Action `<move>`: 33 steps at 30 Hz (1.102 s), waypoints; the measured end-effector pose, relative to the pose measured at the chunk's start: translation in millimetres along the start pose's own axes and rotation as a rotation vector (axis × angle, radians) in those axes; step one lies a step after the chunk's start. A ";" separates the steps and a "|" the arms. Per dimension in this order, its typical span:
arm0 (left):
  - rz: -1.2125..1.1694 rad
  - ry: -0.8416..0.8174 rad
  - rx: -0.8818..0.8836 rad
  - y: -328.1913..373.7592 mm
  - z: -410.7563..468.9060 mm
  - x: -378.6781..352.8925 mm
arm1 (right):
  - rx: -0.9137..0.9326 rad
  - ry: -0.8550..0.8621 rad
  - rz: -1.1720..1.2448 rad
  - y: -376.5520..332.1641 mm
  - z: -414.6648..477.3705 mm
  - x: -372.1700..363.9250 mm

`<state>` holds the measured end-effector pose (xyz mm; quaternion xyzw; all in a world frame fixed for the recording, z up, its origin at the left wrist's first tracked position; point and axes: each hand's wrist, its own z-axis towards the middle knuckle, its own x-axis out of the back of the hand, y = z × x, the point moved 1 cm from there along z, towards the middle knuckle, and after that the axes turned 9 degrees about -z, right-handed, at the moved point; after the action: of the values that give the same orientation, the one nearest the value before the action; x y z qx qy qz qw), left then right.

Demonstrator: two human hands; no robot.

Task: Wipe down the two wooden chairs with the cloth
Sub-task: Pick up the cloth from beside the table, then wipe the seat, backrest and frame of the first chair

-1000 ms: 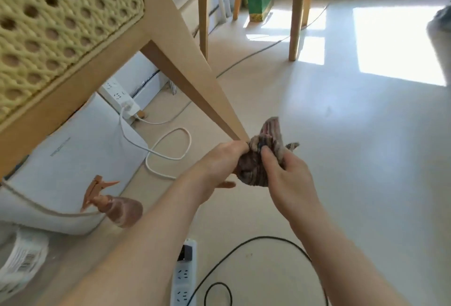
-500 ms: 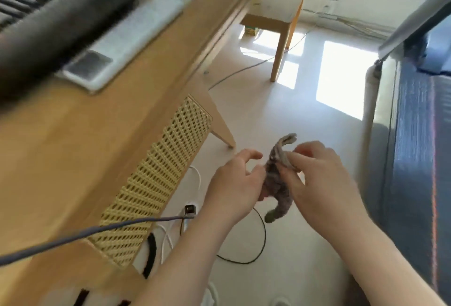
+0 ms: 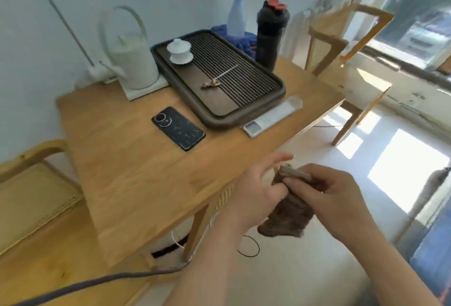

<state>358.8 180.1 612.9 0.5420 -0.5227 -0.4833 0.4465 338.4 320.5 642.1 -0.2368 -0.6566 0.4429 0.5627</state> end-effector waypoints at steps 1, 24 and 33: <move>0.016 -0.009 -0.013 13.3 -12.8 7.7 | 0.040 -0.039 -0.023 -17.0 -4.0 1.8; -0.327 1.339 0.072 8.8 -509.3 264.7 | 0.538 -1.171 -0.507 -284.1 -134.7 -333.1; -0.566 1.356 0.305 -100.7 -580.4 283.3 | 0.223 -1.342 -0.284 -221.6 -193.5 -472.1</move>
<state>943.7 -109.4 574.9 0.8905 -0.0349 -0.0621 0.4493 683.7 -110.5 575.3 0.2357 -0.8377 0.4806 0.1086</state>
